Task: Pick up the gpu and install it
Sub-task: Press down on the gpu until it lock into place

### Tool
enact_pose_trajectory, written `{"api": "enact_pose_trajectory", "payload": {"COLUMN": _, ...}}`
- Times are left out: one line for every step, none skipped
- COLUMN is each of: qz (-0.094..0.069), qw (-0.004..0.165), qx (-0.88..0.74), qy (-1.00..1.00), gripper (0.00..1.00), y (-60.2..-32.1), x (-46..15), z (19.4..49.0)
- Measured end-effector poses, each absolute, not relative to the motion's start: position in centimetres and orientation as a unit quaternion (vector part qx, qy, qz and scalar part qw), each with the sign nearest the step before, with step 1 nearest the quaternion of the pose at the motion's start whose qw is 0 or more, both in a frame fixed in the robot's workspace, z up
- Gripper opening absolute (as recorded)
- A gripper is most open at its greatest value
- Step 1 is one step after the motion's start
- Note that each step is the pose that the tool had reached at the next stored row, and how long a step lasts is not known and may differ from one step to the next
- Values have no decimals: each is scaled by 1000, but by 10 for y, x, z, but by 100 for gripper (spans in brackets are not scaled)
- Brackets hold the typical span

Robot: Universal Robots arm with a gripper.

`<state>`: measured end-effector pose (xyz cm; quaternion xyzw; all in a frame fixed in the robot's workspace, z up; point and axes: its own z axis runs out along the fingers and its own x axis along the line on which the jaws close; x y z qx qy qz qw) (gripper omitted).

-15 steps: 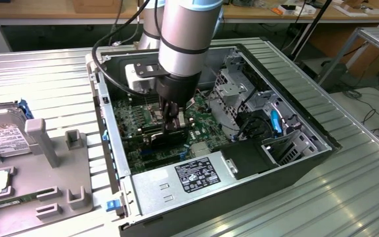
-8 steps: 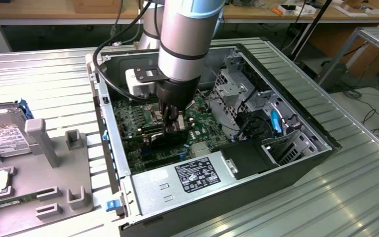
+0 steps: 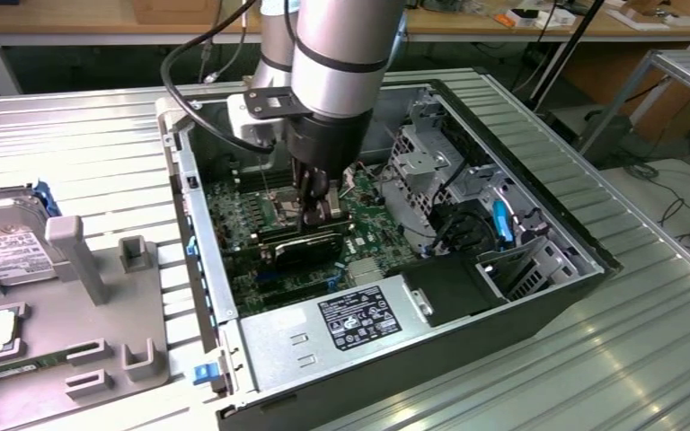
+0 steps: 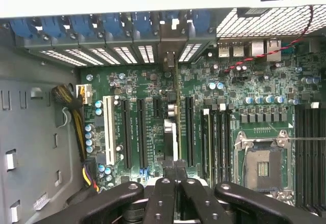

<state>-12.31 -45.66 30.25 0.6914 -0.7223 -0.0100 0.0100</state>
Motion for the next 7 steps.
{"api": "enact_pose_trajectory", "payload": {"qz": -10, "qw": 10, "qx": 691, "qy": -722, "gripper": 11, "y": -457, "x": -123, "z": 303}}
{"api": "enact_pose_trajectory", "payload": {"qz": -10, "qw": 10, "qx": 691, "qy": -722, "gripper": 11, "y": -457, "x": -123, "z": 303}}
{"api": "enact_pose_trajectory", "payload": {"qz": -10, "qw": 10, "qx": 691, "qy": -722, "gripper": 11, "y": -457, "x": -123, "z": 303}}
{"api": "enact_pose_trajectory", "payload": {"qz": -10, "qw": 10, "qx": 691, "qy": -722, "gripper": 11, "y": -457, "x": -123, "z": 303}}
{"api": "enact_pose_trajectory", "payload": {"qz": -10, "qw": 10, "qx": 691, "qy": -722, "gripper": 11, "y": -457, "x": -123, "z": 303}}
{"api": "enact_pose_trajectory", "payload": {"qz": -10, "qw": 10, "qx": 691, "qy": -722, "gripper": 11, "y": -457, "x": -123, "z": 302}}
{"api": "enact_pose_trajectory", "payload": {"qz": -10, "qw": 10, "qx": 691, "qy": -722, "gripper": 11, "y": -457, "x": -123, "z": 302}}
